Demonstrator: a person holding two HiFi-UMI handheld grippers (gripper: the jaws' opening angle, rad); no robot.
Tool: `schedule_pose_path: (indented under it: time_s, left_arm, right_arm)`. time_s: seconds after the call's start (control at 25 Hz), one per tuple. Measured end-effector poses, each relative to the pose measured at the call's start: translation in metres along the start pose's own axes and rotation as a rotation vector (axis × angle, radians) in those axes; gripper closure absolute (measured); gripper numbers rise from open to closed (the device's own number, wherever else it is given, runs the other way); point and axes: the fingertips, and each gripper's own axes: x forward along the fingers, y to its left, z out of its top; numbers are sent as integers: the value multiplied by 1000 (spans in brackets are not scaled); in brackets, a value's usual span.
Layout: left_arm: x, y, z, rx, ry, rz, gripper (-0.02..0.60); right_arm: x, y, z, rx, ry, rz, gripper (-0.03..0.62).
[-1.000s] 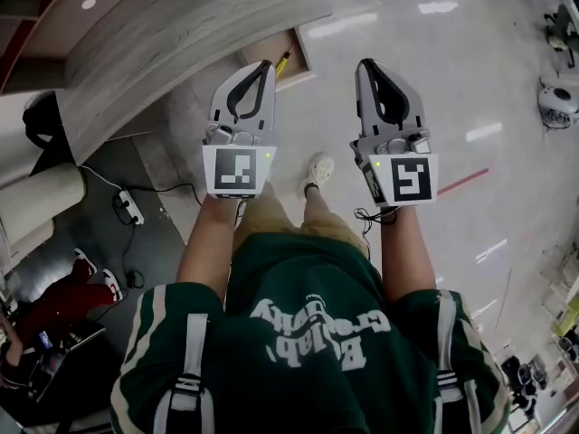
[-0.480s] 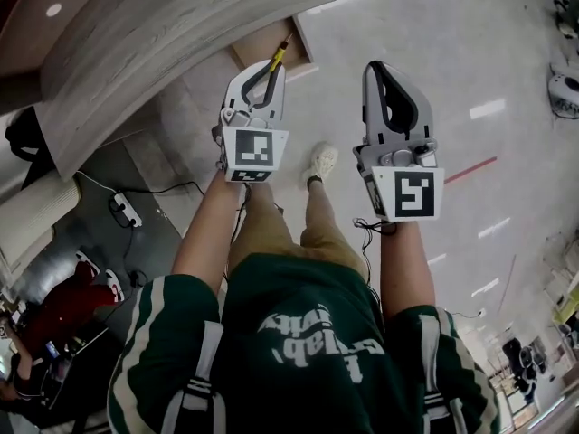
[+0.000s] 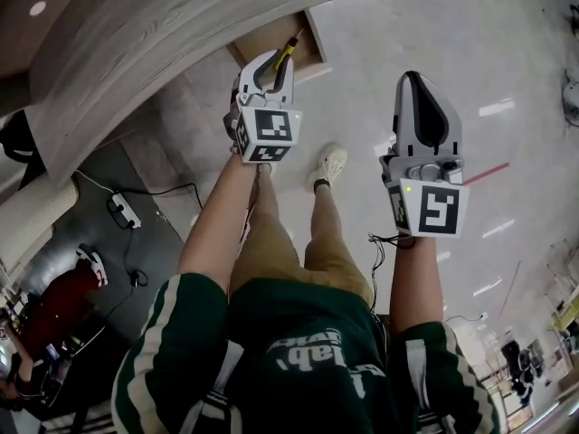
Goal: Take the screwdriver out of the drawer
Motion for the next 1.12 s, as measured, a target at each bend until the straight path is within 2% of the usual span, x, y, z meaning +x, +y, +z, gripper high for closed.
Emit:
schedule_pose_path:
  time_s: [0.24, 0.44, 0.6, 0.8, 1.12]
  left_arm:
    - [37, -15, -46, 66, 91, -35, 494]
    - [65, -15, -67, 57, 158, -27, 489]
    - [85, -19, -81, 82, 202, -30, 488]
    - [101, -22, -106, 8, 281, -40, 457]
    - [125, -18, -128, -42, 370, -7, 457]
  right_arm:
    - [13, 3, -32, 17, 26, 10, 559]
    - [19, 6, -50, 22, 46, 25, 559]
    - [20, 6, -61, 31, 55, 25, 559]
    - [21, -1, -77, 37, 85, 21, 559]
    - [22, -4, -100, 58, 111, 36, 559]
